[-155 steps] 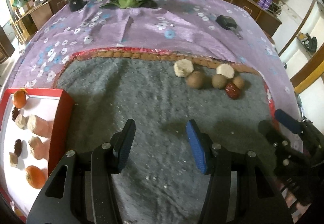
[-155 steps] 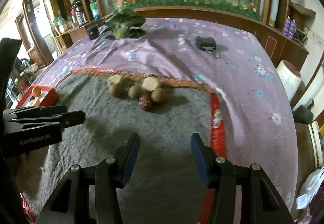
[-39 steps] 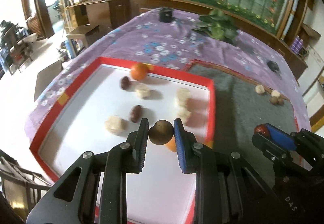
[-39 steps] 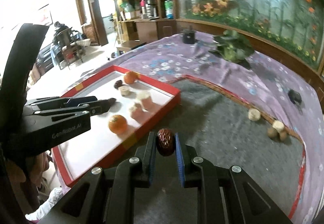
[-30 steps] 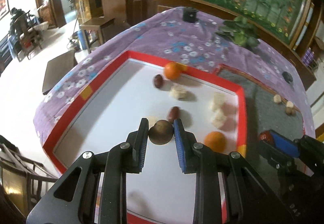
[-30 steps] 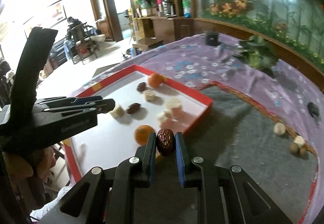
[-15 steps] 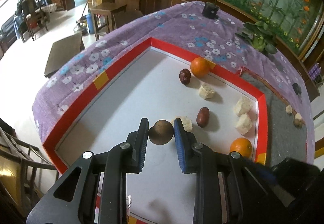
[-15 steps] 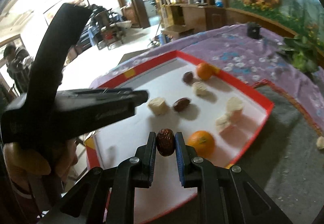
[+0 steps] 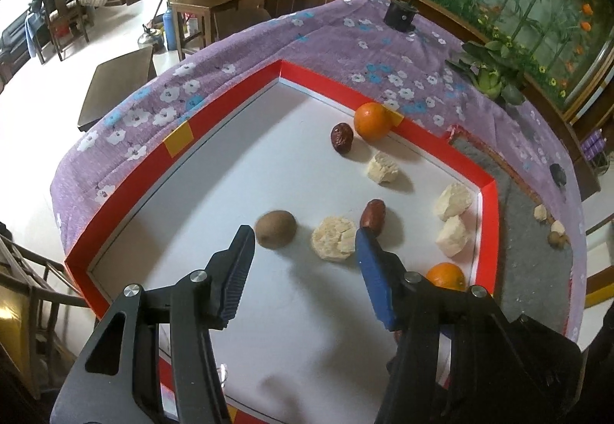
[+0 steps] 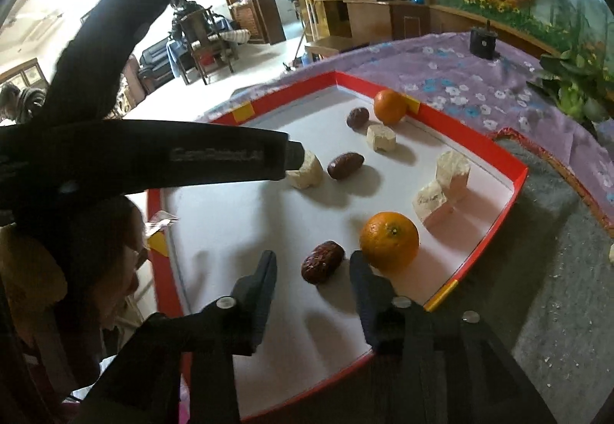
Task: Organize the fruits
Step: 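Open both grippers to drop the brown fruit and the date into the tray, then move both grippers back over the mat toward the pale slices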
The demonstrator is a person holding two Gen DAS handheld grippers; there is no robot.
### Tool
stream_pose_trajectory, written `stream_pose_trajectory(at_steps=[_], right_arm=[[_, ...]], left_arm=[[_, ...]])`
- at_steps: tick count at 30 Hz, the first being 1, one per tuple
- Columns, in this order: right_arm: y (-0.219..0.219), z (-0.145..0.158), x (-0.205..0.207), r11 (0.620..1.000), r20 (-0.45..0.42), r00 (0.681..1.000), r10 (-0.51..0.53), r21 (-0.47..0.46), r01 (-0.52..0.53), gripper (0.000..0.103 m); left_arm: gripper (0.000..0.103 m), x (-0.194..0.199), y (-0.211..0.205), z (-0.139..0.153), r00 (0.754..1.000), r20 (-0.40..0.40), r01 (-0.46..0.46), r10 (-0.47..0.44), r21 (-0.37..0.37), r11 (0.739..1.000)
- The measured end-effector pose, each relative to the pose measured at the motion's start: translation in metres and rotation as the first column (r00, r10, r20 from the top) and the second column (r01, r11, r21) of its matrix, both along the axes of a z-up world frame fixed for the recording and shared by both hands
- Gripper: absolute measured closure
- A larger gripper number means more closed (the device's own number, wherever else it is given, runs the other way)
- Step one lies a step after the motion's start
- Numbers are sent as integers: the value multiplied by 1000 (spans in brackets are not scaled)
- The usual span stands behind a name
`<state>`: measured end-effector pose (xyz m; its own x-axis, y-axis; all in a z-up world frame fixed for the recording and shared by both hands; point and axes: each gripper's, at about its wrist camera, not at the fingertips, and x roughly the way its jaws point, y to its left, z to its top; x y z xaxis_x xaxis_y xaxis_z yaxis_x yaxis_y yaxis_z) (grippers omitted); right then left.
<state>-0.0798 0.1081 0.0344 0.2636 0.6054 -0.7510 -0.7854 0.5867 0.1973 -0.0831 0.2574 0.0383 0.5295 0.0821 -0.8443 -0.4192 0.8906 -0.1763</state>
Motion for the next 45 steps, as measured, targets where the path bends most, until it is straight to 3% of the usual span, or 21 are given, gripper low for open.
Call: stream_pose_trajectory(at_steps=[11, 21, 31, 38, 45], right_arm=[[-58, 16, 11, 990, 27, 990, -137, 37, 136, 61], [-128, 22, 25, 950, 73, 947, -312, 25, 311, 54], [-200, 14, 38, 897, 76, 895, -440, -9, 442, 53], [-254, 7, 52, 851, 61, 851, -522, -20, 524, 46], [-286, 6, 69, 828, 61, 827, -558, -22, 560, 46]], left_arm=[[48, 4, -52, 27, 995, 49, 77, -81, 88, 993], [48, 25, -123, 33, 973, 51, 217, -225, 120, 969], [44, 51, -192, 27, 929, 13, 366, -369, 101, 925], [44, 82, -232, 22, 894, -38, 448, -446, 41, 893], [44, 119, -258, 17, 895, -73, 441, -440, -3, 897]])
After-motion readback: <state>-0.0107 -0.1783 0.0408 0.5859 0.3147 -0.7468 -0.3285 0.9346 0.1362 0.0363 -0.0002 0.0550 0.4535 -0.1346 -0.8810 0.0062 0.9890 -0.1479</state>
